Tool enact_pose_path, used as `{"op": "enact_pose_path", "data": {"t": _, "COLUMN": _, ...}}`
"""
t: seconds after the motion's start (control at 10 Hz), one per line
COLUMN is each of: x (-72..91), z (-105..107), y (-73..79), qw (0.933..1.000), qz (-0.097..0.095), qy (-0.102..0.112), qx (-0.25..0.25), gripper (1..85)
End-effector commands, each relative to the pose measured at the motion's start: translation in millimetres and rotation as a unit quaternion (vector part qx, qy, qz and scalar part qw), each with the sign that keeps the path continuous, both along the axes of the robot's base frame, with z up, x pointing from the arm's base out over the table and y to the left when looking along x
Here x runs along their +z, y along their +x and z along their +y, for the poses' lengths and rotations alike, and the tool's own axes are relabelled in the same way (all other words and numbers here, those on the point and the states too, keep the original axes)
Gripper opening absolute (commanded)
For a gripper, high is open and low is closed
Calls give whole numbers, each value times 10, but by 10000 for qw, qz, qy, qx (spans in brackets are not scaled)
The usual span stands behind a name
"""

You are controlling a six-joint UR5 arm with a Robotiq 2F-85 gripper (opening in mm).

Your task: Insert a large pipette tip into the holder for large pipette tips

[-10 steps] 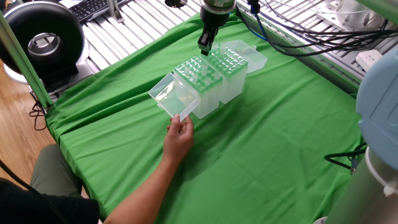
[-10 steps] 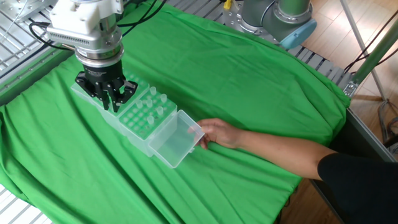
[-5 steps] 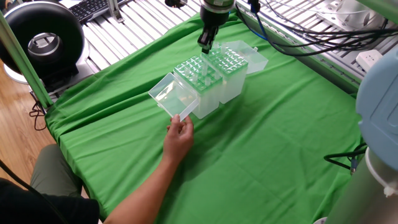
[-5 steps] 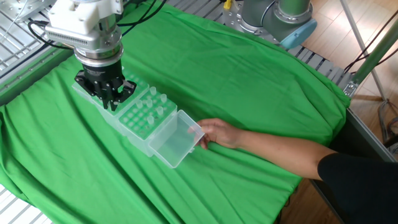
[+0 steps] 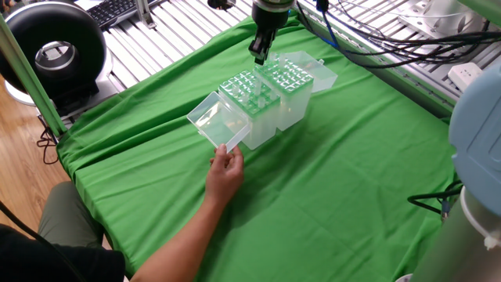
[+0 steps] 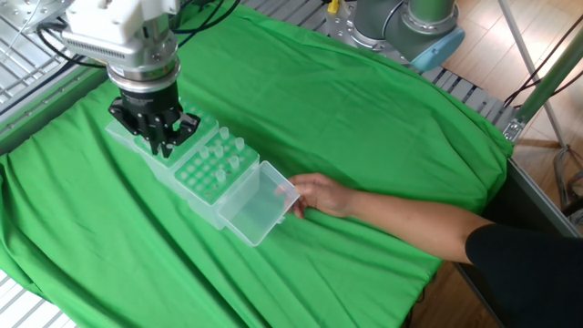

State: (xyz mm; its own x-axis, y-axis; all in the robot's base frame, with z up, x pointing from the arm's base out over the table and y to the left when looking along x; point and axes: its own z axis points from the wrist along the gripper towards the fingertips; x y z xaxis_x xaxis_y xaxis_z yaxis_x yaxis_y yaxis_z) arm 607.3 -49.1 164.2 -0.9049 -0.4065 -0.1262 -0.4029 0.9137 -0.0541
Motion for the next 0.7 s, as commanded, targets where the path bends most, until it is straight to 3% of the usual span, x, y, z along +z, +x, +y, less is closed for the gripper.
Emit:
{"op": "enact_pose_path", "data": {"t": 0.0, "x": 237, "z": 81, "y": -70, "qw": 9999, "qz": 125, "qy": 16, "qx": -75, "gripper": 147}}
{"op": "enact_pose_path", "data": {"t": 0.6, "x": 695, "z": 226, "y": -115, "qw": 9995, "qz": 269, "qy": -78, "qx": -132, "gripper": 130}}
